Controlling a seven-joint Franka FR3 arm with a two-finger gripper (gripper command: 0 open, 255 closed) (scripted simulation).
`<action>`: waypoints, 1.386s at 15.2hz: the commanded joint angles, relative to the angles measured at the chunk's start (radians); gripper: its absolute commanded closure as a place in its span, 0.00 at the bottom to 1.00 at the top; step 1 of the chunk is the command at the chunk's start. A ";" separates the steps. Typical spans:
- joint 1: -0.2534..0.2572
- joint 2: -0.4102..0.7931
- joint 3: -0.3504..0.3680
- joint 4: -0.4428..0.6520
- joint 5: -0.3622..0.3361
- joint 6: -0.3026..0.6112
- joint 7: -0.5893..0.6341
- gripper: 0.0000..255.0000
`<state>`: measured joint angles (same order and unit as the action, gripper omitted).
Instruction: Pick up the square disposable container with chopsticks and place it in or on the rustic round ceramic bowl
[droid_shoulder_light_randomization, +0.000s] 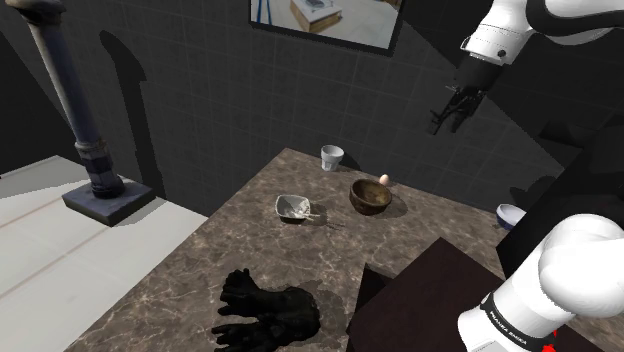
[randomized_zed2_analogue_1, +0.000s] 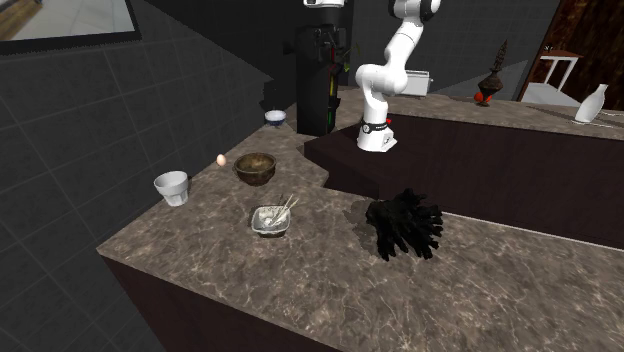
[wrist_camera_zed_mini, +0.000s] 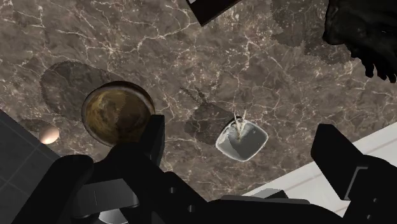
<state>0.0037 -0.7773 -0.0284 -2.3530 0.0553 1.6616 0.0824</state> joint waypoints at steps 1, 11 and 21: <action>0.000 0.000 0.000 0.000 0.000 0.000 0.000 0.00; 0.000 0.242 0.026 -0.108 0.053 0.359 0.060 0.00; 0.013 0.595 0.040 -0.067 0.116 0.682 0.097 0.00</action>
<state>0.0142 -0.2178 0.0094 -2.4288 0.1641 2.3138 0.1743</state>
